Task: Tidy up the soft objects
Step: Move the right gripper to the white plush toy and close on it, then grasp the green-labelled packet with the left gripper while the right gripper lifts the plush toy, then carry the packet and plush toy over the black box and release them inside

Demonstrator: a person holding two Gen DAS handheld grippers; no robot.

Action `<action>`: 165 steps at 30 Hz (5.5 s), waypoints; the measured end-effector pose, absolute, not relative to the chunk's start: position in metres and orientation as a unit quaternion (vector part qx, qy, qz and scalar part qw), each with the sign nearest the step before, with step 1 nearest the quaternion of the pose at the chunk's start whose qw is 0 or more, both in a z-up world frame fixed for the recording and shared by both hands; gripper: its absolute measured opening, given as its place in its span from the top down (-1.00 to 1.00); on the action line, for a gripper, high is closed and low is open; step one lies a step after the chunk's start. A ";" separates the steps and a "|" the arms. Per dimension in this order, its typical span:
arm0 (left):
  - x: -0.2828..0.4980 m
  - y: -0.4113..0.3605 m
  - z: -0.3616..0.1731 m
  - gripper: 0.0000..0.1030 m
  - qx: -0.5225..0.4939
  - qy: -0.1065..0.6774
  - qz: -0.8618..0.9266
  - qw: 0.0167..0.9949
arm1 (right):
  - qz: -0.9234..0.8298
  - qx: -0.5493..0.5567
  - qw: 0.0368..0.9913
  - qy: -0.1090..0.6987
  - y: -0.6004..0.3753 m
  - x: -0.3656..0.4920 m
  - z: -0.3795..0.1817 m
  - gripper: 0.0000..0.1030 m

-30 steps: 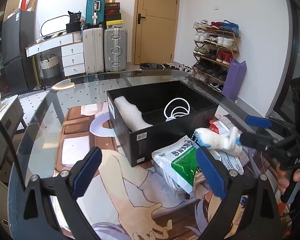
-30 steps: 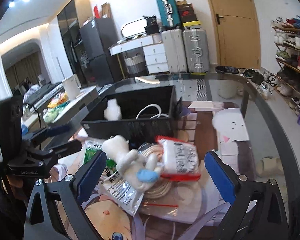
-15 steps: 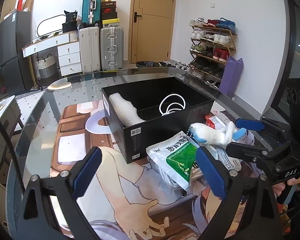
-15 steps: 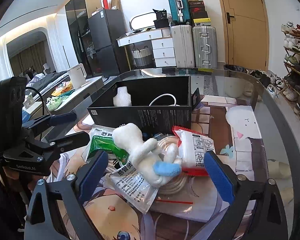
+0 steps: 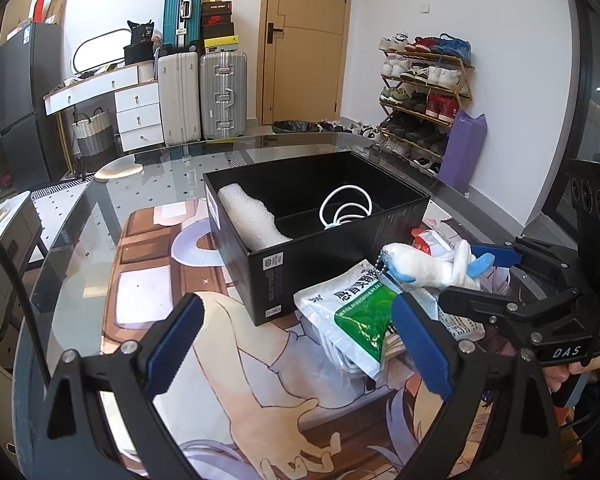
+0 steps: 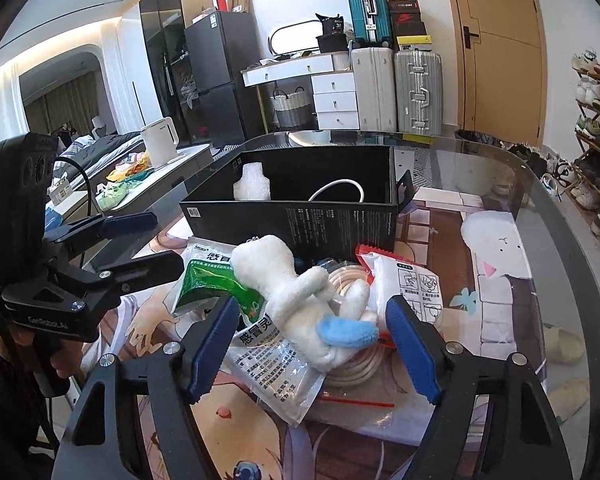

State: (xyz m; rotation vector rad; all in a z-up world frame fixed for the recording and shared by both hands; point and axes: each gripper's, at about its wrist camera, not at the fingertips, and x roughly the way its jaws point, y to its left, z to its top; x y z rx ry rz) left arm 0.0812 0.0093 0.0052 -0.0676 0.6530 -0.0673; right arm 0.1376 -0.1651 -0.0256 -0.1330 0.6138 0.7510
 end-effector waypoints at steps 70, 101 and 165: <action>0.094 -0.014 -0.011 0.44 -0.048 0.359 -0.104 0.926 | 0.383 -0.084 0.873 0.290 -0.170 0.129 -0.028 0.04; 0.069 -0.004 0.014 0.72 -0.042 0.317 -0.119 0.940 | 0.413 -0.057 0.873 0.251 -0.173 0.123 -0.016 0.15; 0.109 0.040 0.090 0.81 -0.077 0.228 -0.094 0.966 | 0.391 -0.020 0.893 0.224 -0.165 0.167 0.032 0.15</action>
